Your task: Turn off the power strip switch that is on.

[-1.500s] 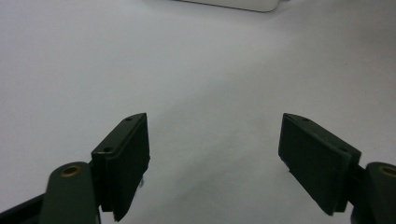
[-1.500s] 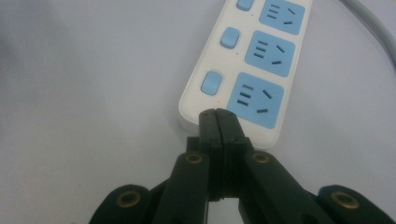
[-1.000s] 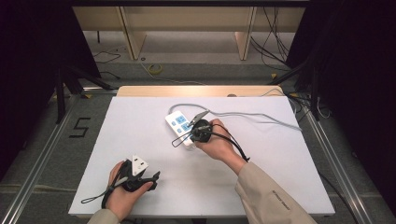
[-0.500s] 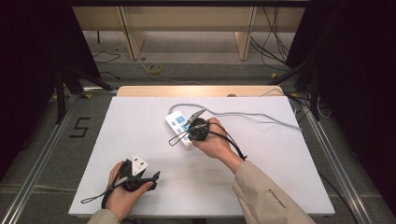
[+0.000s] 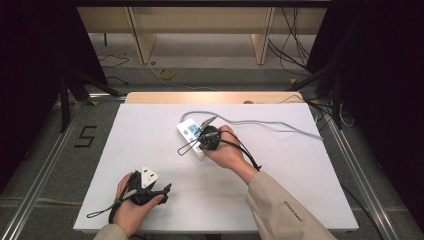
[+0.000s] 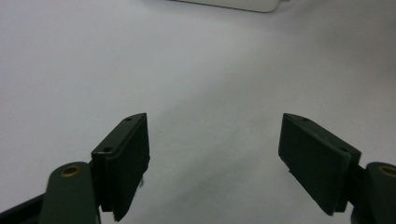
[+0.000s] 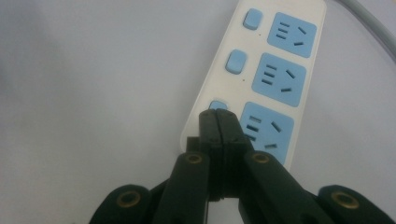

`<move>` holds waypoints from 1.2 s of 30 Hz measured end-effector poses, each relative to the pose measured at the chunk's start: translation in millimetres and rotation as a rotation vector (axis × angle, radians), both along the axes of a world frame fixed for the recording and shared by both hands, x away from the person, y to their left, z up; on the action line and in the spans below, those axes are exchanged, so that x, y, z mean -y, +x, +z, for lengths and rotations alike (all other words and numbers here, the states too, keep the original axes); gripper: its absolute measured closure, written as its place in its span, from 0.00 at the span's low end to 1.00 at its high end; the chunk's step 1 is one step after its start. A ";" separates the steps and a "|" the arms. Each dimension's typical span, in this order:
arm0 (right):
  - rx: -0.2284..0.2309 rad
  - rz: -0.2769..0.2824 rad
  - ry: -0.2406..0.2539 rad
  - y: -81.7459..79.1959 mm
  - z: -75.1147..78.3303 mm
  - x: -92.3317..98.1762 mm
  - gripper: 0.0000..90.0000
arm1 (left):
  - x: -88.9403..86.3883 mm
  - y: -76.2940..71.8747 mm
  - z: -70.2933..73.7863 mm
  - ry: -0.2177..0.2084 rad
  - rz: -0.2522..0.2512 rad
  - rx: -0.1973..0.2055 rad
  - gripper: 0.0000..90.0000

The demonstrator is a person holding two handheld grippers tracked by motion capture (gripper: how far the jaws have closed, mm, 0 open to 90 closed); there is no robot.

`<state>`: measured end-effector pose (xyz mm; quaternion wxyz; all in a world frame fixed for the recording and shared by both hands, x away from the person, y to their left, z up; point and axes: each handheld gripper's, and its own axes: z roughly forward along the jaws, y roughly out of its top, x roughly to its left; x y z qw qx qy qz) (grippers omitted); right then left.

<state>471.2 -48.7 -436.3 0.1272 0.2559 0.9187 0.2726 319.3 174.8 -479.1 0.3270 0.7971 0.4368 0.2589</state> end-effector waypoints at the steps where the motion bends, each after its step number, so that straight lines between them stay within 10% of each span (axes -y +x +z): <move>1: -0.002 0.002 0.001 0.3 -0.1 -0.4 1.00 | 0.1 0.0 -0.1 0.000 0.000 0.001 0.27; 36: -0.025 -0.025 -0.004 12.9 -5.6 -10.0 1.00 | 0.9 0.5 0.2 -0.005 -0.003 0.005 0.27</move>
